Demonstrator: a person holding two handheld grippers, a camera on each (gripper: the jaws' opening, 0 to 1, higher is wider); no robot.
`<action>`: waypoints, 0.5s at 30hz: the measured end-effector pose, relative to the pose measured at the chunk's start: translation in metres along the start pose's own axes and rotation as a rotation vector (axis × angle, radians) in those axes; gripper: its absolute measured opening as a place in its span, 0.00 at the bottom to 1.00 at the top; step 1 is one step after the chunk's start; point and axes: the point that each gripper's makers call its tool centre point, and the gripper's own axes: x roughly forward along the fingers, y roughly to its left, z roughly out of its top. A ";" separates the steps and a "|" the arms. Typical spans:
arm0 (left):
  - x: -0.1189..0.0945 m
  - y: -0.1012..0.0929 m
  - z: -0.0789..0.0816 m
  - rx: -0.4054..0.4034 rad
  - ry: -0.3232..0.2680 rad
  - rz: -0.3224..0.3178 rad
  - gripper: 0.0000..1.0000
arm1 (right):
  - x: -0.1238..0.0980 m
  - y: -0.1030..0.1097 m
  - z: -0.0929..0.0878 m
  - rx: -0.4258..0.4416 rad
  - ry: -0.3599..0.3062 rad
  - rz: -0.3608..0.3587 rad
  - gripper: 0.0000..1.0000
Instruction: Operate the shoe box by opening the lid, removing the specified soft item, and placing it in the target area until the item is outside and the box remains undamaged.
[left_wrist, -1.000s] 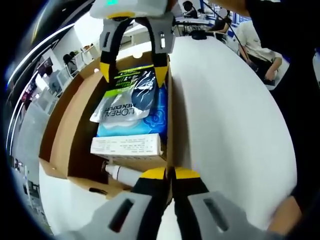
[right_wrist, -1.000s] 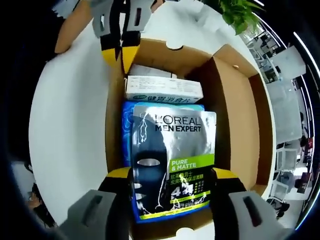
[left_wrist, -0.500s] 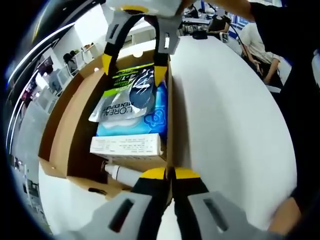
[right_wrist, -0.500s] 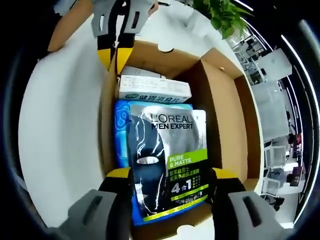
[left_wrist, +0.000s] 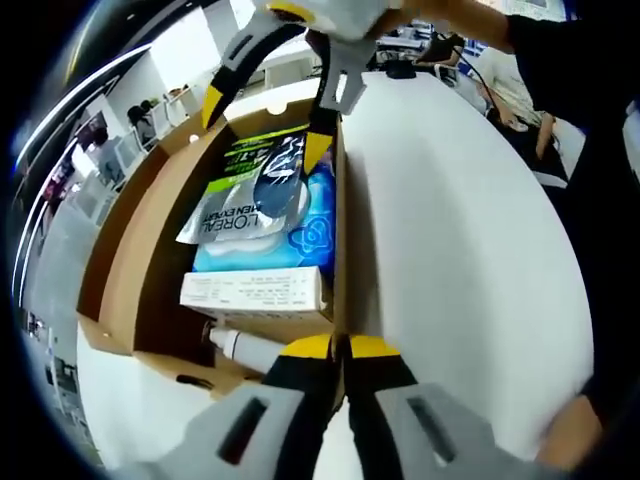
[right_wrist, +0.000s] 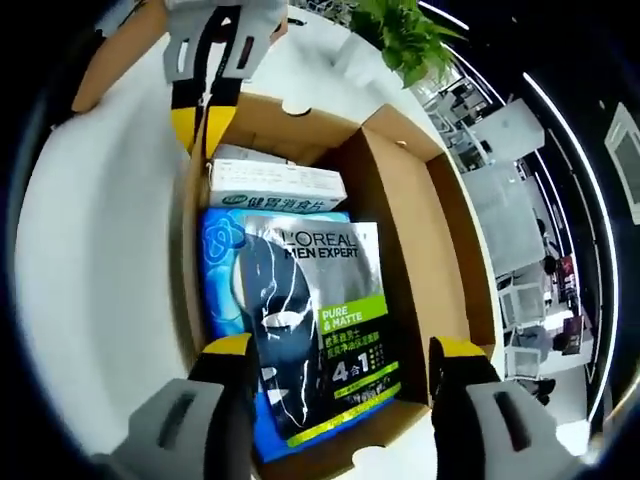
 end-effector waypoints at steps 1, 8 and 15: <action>0.000 0.000 0.000 0.001 -0.001 0.000 0.03 | -0.001 -0.002 0.000 -0.002 -0.003 -0.023 0.75; 0.000 -0.001 0.000 -0.005 0.001 0.000 0.03 | -0.011 -0.011 0.003 -0.017 -0.058 -0.169 0.76; 0.000 -0.001 -0.001 -0.007 0.002 0.001 0.03 | -0.020 -0.014 0.003 0.025 -0.122 -0.262 0.73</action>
